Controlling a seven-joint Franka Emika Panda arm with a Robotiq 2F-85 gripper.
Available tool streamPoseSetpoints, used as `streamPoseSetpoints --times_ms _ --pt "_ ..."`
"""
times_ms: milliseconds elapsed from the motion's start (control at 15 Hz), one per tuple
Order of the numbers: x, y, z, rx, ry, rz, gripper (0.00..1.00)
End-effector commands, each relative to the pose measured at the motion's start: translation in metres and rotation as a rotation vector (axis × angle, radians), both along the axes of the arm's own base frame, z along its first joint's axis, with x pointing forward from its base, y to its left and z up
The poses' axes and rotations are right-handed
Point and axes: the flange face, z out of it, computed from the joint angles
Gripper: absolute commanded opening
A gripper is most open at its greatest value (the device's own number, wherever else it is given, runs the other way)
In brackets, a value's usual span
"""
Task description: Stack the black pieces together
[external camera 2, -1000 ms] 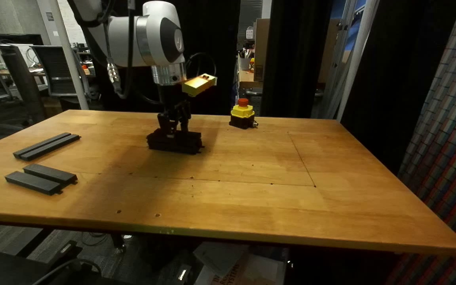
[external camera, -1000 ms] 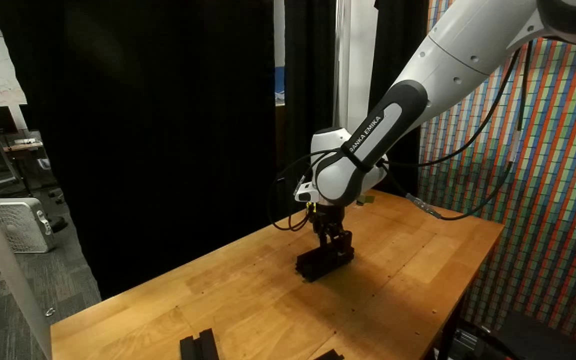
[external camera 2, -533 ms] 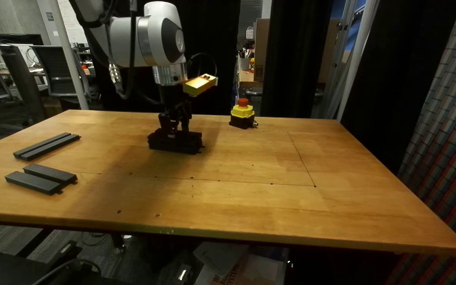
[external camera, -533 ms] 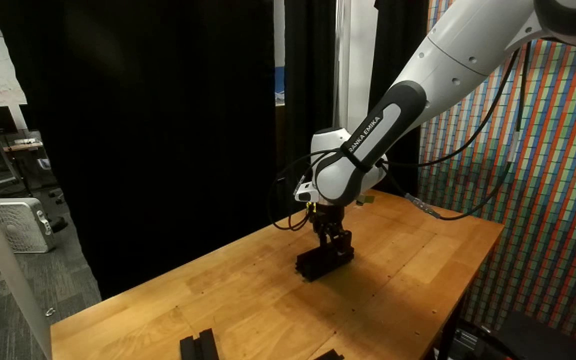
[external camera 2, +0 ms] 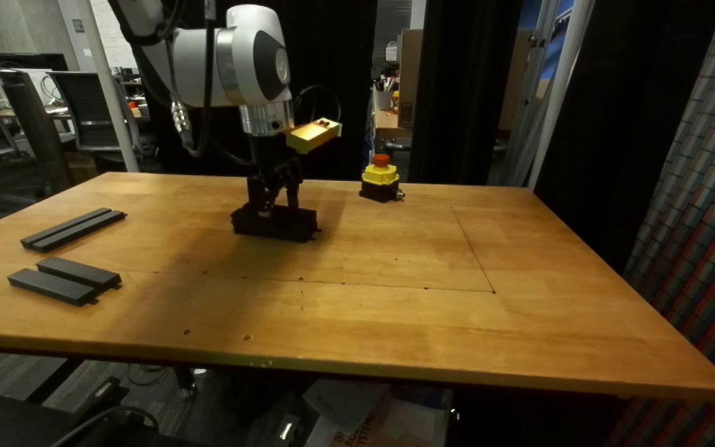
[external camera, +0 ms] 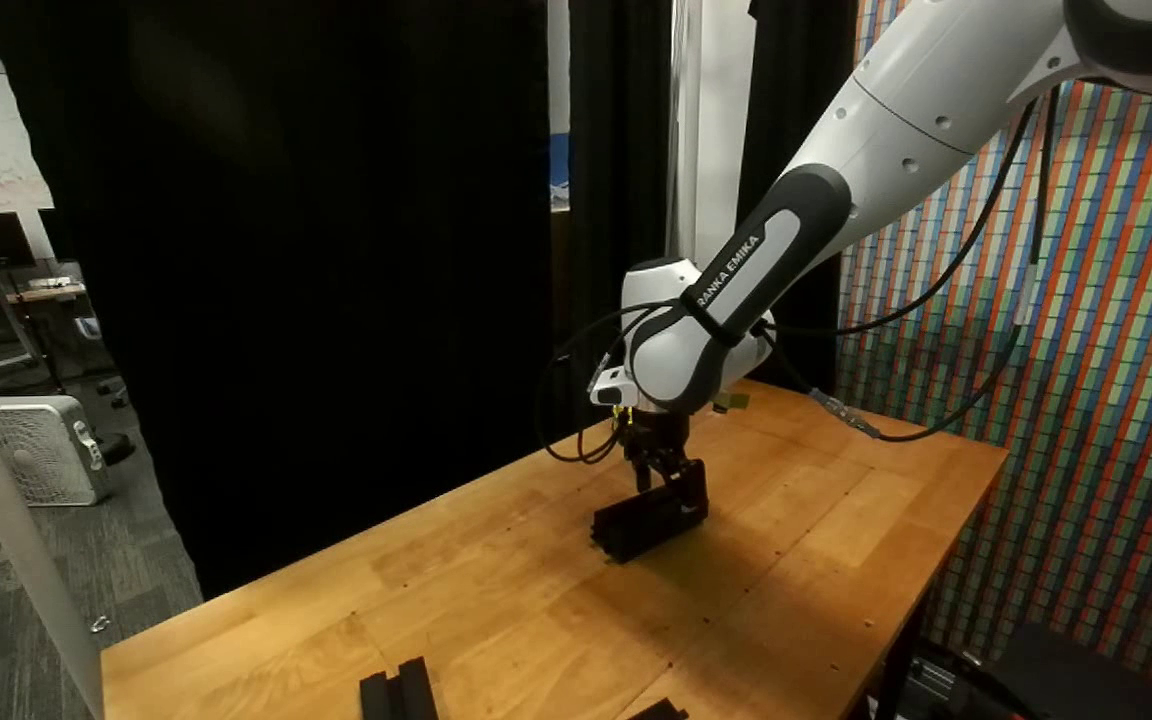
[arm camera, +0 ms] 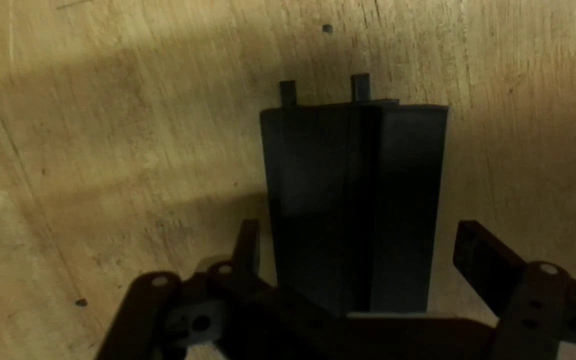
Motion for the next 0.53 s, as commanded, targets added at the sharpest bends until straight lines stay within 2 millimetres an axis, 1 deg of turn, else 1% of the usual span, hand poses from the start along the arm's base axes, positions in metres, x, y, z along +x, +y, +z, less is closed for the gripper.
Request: streamPoseSetpoints --times_ms 0,200,333,467 --pt "-0.005 0.006 0.019 -0.004 -0.006 -0.037 1.0" --pt "-0.011 0.018 0.035 -0.012 -0.005 -0.069 1.0" --pt "-0.015 0.032 0.05 -0.015 -0.015 -0.086 1.0" --pt "-0.018 0.051 0.064 -0.022 -0.022 -0.098 1.0"
